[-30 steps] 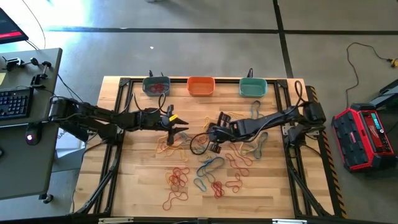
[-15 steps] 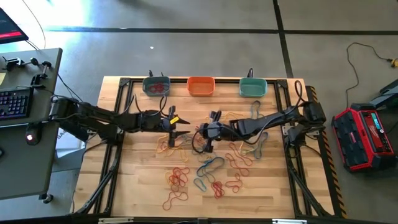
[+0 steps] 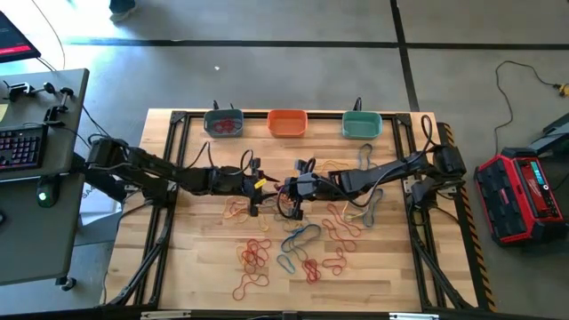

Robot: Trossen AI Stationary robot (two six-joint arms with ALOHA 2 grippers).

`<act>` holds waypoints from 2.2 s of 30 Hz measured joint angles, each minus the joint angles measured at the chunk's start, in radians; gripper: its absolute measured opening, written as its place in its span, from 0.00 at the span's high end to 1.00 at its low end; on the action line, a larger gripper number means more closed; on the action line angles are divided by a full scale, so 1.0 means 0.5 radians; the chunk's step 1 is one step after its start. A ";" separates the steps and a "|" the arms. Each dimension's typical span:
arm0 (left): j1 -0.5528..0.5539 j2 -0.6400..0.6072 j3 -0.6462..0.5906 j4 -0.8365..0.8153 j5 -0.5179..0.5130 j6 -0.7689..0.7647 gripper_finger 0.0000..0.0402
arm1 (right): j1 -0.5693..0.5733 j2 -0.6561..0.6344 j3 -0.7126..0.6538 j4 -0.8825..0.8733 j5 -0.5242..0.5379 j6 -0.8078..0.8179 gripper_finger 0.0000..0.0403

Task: Sort rubber bands into baskets
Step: Put the red rubber band into the blue bin

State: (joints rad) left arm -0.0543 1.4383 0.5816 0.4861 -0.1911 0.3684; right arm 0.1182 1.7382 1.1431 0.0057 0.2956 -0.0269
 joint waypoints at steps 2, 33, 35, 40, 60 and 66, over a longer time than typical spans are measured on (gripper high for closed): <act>-0.002 0.000 0.000 -0.033 -0.037 0.019 0.58 | 0.000 0.000 0.000 -0.001 0.000 0.000 1.00; 0.312 -0.248 0.167 -0.670 -0.946 -0.261 1.00 | -0.014 -0.001 0.001 -0.209 0.543 0.108 0.63; 0.417 -0.290 0.174 -0.781 -1.038 -0.329 1.00 | -0.014 -0.001 0.001 -0.217 0.556 0.106 0.63; 0.721 -0.362 0.176 -0.982 -1.056 -0.414 1.00 | -0.015 -0.001 0.001 -0.226 0.555 0.106 0.66; 1.845 -0.188 0.176 -1.036 -0.030 -0.469 0.94 | -0.054 -0.001 0.001 -0.244 0.502 0.146 0.68; 1.882 -0.002 0.175 -0.933 -0.019 -0.469 0.90 | -0.054 -0.001 0.001 -0.309 0.492 0.152 0.68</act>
State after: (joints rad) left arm 0.8869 1.4372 0.6693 0.0197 -0.2005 0.1337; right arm 0.0912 1.7378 1.1435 -0.1488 0.5415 0.0493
